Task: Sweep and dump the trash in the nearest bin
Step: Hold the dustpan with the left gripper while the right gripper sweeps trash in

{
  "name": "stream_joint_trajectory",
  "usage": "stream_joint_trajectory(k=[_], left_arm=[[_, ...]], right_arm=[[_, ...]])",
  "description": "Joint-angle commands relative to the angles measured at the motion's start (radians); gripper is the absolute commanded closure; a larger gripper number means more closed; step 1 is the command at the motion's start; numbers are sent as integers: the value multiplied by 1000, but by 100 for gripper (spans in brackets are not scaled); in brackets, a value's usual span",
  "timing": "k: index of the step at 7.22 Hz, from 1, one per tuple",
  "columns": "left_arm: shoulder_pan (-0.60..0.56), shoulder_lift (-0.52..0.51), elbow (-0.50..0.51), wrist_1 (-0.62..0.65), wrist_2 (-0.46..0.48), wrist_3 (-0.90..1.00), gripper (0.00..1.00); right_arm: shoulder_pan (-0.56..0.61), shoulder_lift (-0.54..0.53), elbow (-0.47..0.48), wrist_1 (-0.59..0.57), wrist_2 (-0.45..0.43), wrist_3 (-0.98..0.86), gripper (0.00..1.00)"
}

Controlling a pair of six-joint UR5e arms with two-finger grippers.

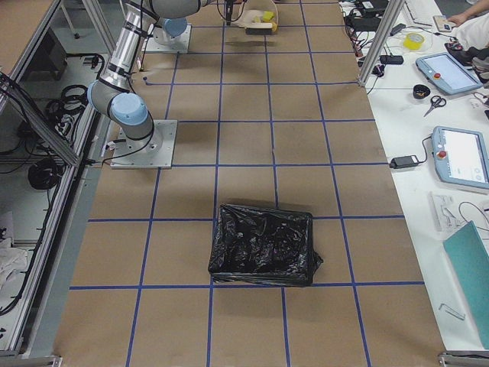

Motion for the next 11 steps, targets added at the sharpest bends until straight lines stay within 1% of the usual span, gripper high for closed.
stream_joint_trajectory(k=[1, 4, 6, 7, 8, 9, 11], left_arm=[[1, -7, 0, 1, -6, -6, 100], [-1, -9, 0, 1, -6, -4, 100], [-1, -9, 0, -1, -4, -4, 100], [-1, -9, 0, -1, -4, -4, 100], [-1, -9, 0, 1, -4, -4, 100], [-1, -9, 0, -1, -4, -4, 100], [1, -9, 0, 1, -6, -4, 100]], right_arm=[[-4, 46, 5, -48, -27, -12, 100], [-4, 78, -17, -141, 1, 58, 100], [5, 97, -52, -181, 39, 119, 100], [8, 107, -82, -194, 82, 148, 100], [17, 112, -104, -194, 85, 150, 100], [20, 120, -131, -195, 122, 169, 100], [53, 184, -181, -272, 137, 210, 100]])
